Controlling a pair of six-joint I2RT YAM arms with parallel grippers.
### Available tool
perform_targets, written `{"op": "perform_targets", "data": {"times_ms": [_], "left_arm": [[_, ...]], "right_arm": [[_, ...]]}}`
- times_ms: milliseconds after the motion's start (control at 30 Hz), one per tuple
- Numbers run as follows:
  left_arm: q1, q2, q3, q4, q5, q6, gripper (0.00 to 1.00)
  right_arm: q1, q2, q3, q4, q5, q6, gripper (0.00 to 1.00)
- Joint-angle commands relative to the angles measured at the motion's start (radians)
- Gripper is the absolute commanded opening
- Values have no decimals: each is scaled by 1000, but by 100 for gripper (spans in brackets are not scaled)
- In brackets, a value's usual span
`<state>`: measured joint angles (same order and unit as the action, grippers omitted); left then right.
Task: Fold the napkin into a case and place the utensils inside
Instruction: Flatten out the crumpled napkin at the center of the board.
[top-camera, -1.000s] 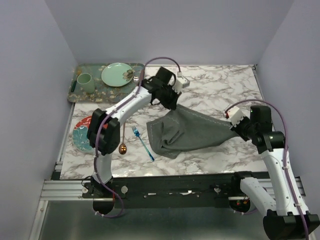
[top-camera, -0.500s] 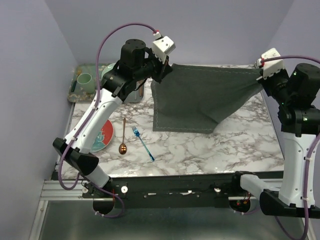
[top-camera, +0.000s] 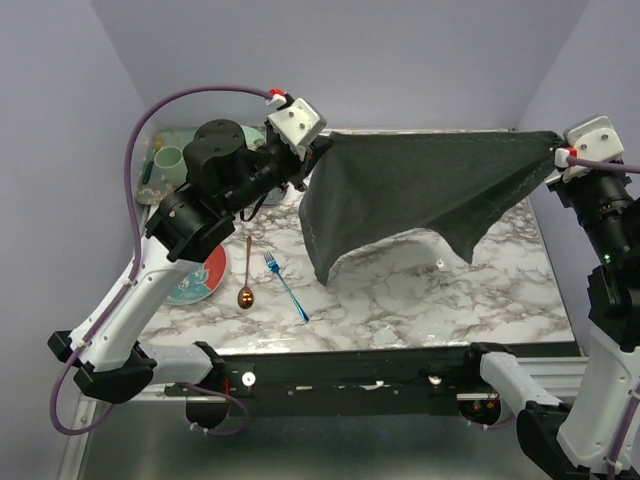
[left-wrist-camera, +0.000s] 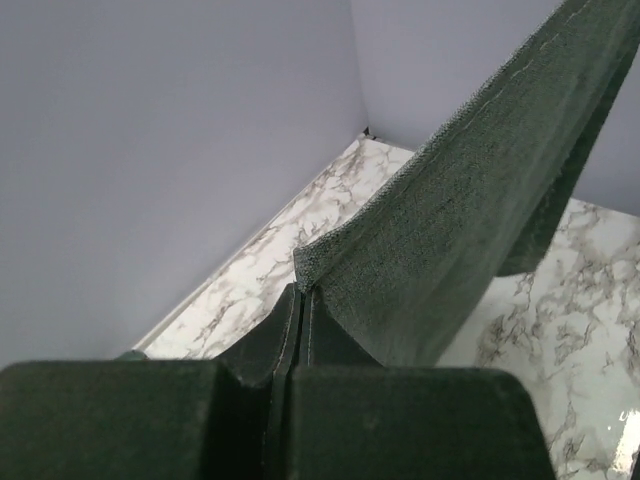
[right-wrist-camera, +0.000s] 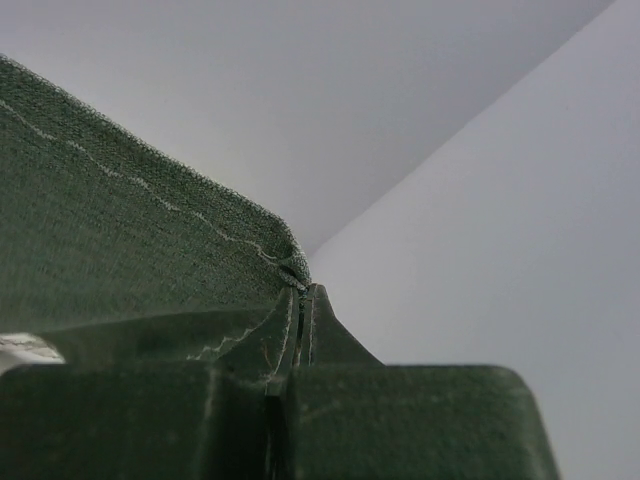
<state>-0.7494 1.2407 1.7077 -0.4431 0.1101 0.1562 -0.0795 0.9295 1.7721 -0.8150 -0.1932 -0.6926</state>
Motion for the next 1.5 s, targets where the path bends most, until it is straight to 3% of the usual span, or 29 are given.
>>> {"op": "perform_targets", "data": {"times_ms": [0, 167, 267, 400, 433, 533, 600, 667, 767, 833, 867, 1100, 1200, 1233, 1333, 1433, 1467], "left_arm": [[8, 74, 81, 3, -156, -26, 0], [56, 229, 161, 82, -201, -4, 0], [175, 386, 292, 124, -141, -111, 0], [254, 641, 684, 151, -49, -242, 0], [257, 696, 719, 182, -34, -241, 0], [255, 753, 800, 314, 28, -212, 0], [248, 761, 826, 385, 14, -161, 0], [248, 752, 819, 435, 8, -113, 0], [252, 697, 727, 506, -3, -72, 0], [252, 663, 608, 511, 87, -44, 0], [248, 620, 554, 506, 117, -35, 0], [187, 390, -212, 486, 272, 115, 0], [127, 301, -447, 451, 286, 161, 0], [108, 284, -494, 445, 286, 169, 0], [44, 250, -628, 374, 275, 190, 0], [28, 244, -675, 270, 298, 189, 7], [28, 229, -677, 200, 295, 195, 13]], "right_arm": [[-9, 113, 52, 16, 95, 65, 1], [-9, 277, 98, 118, 156, 126, 1], [-9, 422, 211, 158, 169, 163, 1], [-9, 635, 454, 175, 176, 182, 1], [-9, 670, 519, 177, 176, 183, 1], [-9, 808, 716, 197, 182, 170, 1], [-9, 836, 744, 263, 187, 151, 1], [-9, 813, 672, 354, 187, 139, 1], [-9, 712, 496, 424, 161, 149, 1], [-9, 620, 372, 444, 118, 140, 1], [-9, 589, 233, 482, 112, 121, 1], [-13, 356, -413, 611, 11, -119, 1], [-16, 263, -610, 609, -64, -255, 1], [-16, 237, -746, 608, -86, -298, 1], [-16, 171, -951, 613, -92, -425, 1], [-16, 123, -1048, 559, -89, -504, 1], [-16, 109, -1078, 471, -91, -534, 13]]}}
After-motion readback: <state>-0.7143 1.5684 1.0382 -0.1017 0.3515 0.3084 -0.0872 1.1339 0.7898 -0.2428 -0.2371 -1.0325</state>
